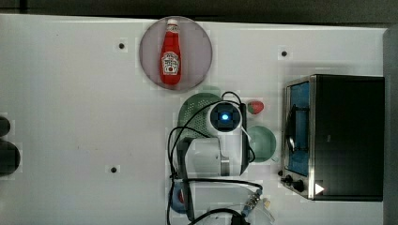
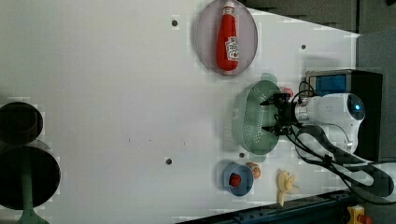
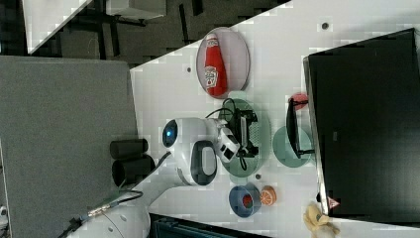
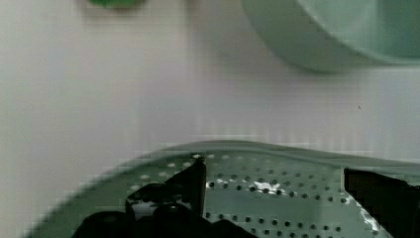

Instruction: Drag strainer left to right.

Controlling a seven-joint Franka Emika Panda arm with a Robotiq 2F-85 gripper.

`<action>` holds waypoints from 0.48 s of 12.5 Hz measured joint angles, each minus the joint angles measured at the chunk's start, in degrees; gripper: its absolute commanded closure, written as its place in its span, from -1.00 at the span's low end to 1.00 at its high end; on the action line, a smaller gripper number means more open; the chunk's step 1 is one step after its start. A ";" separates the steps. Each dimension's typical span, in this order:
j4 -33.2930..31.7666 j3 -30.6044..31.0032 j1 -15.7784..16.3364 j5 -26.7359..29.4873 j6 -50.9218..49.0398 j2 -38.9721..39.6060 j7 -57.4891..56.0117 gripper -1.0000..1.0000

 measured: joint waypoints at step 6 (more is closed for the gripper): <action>-0.11 -1.20 -2.81 -1.47 1.34 -1.73 -3.64 -1.00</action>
